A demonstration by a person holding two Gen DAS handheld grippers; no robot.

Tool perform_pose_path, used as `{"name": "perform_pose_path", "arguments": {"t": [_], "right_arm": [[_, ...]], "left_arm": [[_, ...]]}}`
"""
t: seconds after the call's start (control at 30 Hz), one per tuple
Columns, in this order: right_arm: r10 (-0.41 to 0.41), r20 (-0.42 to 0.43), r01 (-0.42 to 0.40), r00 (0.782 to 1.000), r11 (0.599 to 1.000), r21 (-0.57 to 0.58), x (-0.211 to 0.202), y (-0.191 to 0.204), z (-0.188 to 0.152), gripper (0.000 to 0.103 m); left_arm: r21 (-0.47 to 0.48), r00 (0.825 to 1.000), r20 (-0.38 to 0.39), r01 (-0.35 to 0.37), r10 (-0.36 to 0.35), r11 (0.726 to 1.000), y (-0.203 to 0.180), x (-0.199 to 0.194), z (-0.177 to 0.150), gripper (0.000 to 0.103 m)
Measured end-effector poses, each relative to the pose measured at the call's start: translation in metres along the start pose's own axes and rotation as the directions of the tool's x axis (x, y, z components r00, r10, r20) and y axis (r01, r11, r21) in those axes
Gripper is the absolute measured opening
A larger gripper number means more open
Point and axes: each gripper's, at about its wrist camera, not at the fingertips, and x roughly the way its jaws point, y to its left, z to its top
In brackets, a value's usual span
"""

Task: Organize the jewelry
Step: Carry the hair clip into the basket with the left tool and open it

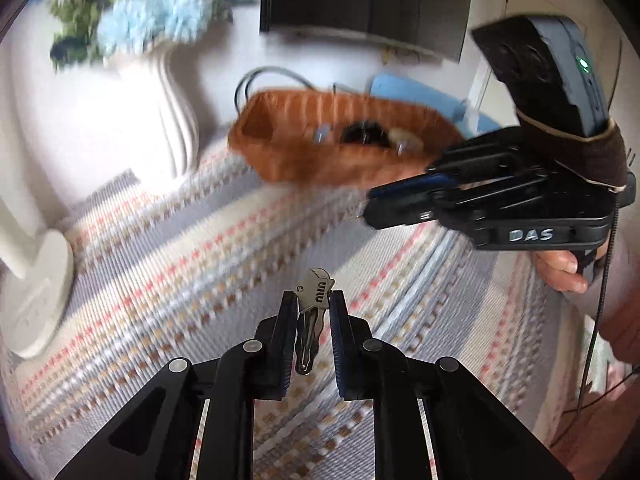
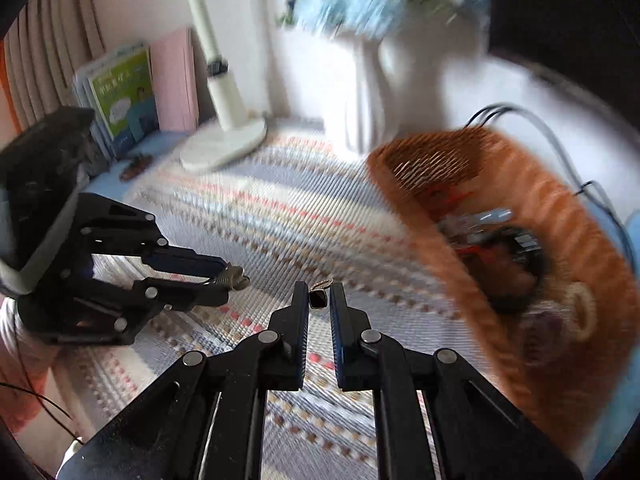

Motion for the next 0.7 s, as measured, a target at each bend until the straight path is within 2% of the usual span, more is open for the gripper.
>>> {"name": "perform_pose_path", "arguments": {"t": [0.1,0.2,0.27,0.37,0.47,0.53,0.7], "right_arm": [[-0.026,0.081,0.022,0.996,0.999,0.045,-0.038,-0.019,0.010,0.012],[-0.119,0.162,0.102,0.980,0.989,0.112,-0.070,-0.048,0.019,0.012],[-0.177,0.187,0.140,0.966,0.971,0.194,-0.083,-0.076,0.022,0.012],[-0.188,0.165,0.117,0.968,0.924,0.364,-0.085,-0.126,0.021,0.012],[-0.197,0.152,0.103,0.968,0.873,0.476,-0.072,-0.164,0.014,0.012],[-0.203,0.141,0.105,0.969,0.853,0.510,-0.061,-0.178,0.008,0.012],[-0.238,0.087,0.159,0.967,0.836,0.525,-0.030,-0.192,-0.002,0.012]], "left_arm": [[0.020,0.998,0.058,-0.001,0.000,1.000,-0.011,-0.016,0.027,0.016],[0.037,0.994,0.114,-0.001,-0.003,0.999,-0.021,-0.024,0.060,0.016],[0.040,0.989,0.148,0.004,-0.010,0.999,-0.025,-0.022,0.086,0.016],[0.025,0.987,0.160,0.026,-0.030,0.999,-0.026,-0.005,0.111,0.016],[-0.015,0.989,0.145,0.039,-0.037,0.999,-0.024,0.024,0.129,0.016],[-0.046,0.989,0.142,0.038,-0.031,0.998,-0.020,0.046,0.137,0.016],[-0.121,0.993,0.118,0.020,-0.006,0.992,-0.013,0.090,0.143,0.016]]}}
